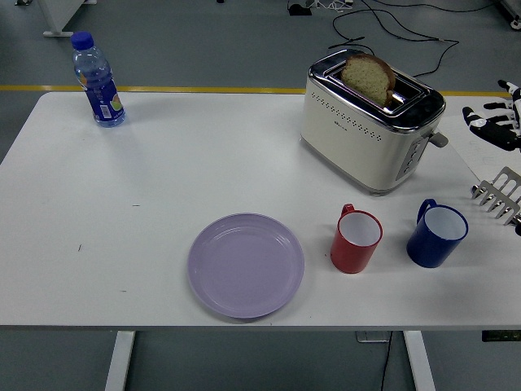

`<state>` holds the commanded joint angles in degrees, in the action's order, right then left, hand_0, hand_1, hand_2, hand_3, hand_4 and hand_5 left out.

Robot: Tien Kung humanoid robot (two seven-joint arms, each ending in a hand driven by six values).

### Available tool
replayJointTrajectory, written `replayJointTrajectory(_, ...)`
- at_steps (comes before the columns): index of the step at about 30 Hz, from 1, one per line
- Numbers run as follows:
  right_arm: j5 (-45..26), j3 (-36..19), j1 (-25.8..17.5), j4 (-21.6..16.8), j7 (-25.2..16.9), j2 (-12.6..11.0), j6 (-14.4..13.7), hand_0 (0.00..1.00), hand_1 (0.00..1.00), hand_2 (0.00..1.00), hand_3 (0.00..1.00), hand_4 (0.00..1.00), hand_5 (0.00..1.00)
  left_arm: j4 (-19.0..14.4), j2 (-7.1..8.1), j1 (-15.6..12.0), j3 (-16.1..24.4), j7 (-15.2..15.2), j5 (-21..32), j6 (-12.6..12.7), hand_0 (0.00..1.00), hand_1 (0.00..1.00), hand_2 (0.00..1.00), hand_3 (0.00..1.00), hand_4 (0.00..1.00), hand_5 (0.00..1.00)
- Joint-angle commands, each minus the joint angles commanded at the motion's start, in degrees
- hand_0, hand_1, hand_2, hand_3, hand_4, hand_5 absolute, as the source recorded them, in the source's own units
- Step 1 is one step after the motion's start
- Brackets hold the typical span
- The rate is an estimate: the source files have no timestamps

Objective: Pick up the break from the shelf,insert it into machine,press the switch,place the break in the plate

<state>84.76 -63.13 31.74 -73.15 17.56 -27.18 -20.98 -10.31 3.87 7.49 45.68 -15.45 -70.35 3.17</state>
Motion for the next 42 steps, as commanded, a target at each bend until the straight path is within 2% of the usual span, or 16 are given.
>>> replayJointTrajectory(1,0.2,0.4,0.9,0.2,-0.2,0.1,0.0,0.812,0.781,0.917,0.967,0.731,0.534,0.0,0.00,0.0,0.0,0.0,0.0,0.0,0.652,0.596,0.596,0.599,0.328,0.942)
replayJointTrajectory(2,0.4,1.1,2.3,0.5,-0.6,0.4,-0.2,0.843,0.808,0.920,0.947,0.727,0.486,0.0,0.00,0.1,0.0,0.0,-0.1,0.0,0.652,0.596,0.596,0.598,0.329,0.940)
replayJointTrajectory(6,0.5,3.6,7.0,2.1,-1.7,1.4,0.1,0.843,0.808,0.920,0.947,0.727,0.486,0.0,0.01,0.1,-0.1,0.0,0.0,-0.1,0.652,0.596,0.596,0.598,0.329,0.940)
replayJointTrajectory(7,1.0,4.4,8.2,2.7,-1.7,1.9,0.4,0.843,0.808,0.920,0.947,0.727,0.486,0.0,0.01,0.1,-0.1,0.0,0.0,-0.1,0.652,0.596,0.596,0.598,0.329,0.940)
replayJointTrajectory(8,1.4,5.1,9.7,3.3,-1.8,2.3,0.7,0.855,0.804,0.888,0.906,0.751,0.456,0.0,0.00,0.1,0.0,-0.1,-0.1,-0.1,0.651,0.596,0.597,0.598,0.329,0.940)
replayJointTrajectory(11,1.9,6.7,12.9,5.1,-1.6,3.5,1.9,0.855,0.804,0.888,0.906,0.751,0.456,0.0,0.03,0.2,-0.2,-0.1,0.0,-0.1,0.651,0.596,0.597,0.598,0.329,0.940)
replayJointTrajectory(13,2.2,8.4,15.6,6.8,-1.2,4.9,3.3,0.855,0.804,0.888,0.906,0.751,0.456,0.0,0.10,0.3,-0.4,-0.1,0.2,-0.1,0.651,0.596,0.597,0.598,0.329,0.940)
replayJointTrajectory(14,2.4,9.3,17.1,7.6,-1.0,5.5,3.9,0.847,0.785,0.848,0.883,0.758,0.457,0.0,0.12,0.3,-0.5,0.0,0.3,-0.1,0.652,0.595,0.596,0.599,0.330,0.939)
replayJointTrajectory(19,5.5,14.1,23.4,12.4,-0.4,8.9,4.4,0.847,0.785,0.848,0.883,0.758,0.457,0.0,0.20,0.7,-1.2,0.0,1.4,0.1,0.652,0.595,0.596,0.599,0.330,0.939)
replayJointTrajectory(21,5.9,15.6,25.2,14.2,-0.3,10.0,4.7,0.843,0.761,0.808,0.865,0.756,0.461,0.0,0.22,0.7,-1.3,0.1,1.6,0.2,0.652,0.595,0.594,0.598,0.330,0.939)
replayJointTrajectory(24,7.8,18.4,28.7,18.1,0.8,12.3,6.5,0.843,0.761,0.808,0.865,0.756,0.461,0.0,0.30,1.0,-1.8,0.1,2.1,0.3,0.652,0.595,0.594,0.598,0.330,0.939)
replayJointTrajectory(27,10.3,20.2,31.2,21.2,2.0,14.2,8.6,0.853,0.762,0.800,0.864,0.755,0.460,0.0,0.38,1.0,-1.9,0.2,2.4,0.4,0.651,0.594,0.594,0.598,0.329,0.938)
replayJointTrajectory(31,11.9,21.4,32.9,24.2,2.8,16.1,10.0,0.853,0.762,0.800,0.864,0.755,0.460,0.0,0.43,1.1,-2.0,0.1,2.5,0.4,0.651,0.594,0.594,0.598,0.329,0.938)
replayJointTrajectory(32,12.4,21.9,33.5,25.4,3.0,16.9,10.4,0.859,0.766,0.802,0.864,0.772,0.427,0.0,0.45,1.1,-2.1,0.1,2.5,0.4,0.651,0.594,0.593,0.598,0.329,0.937)
replayJointTrajectory(35,14.2,23.7,35.4,28.6,3.9,19.0,12.1,0.859,0.766,0.802,0.864,0.772,0.427,0.0,0.47,1.1,-2.1,0.1,2.5,0.4,0.651,0.594,0.593,0.598,0.329,0.937)
replayJointTrajectory(42,16.9,26.0,37.8,33.1,5.9,21.8,15.3,0.859,0.765,0.806,0.864,0.775,0.420,0.0,0.52,1.2,-2.4,0.1,2.8,0.4,0.651,0.594,0.592,0.598,0.329,0.937)
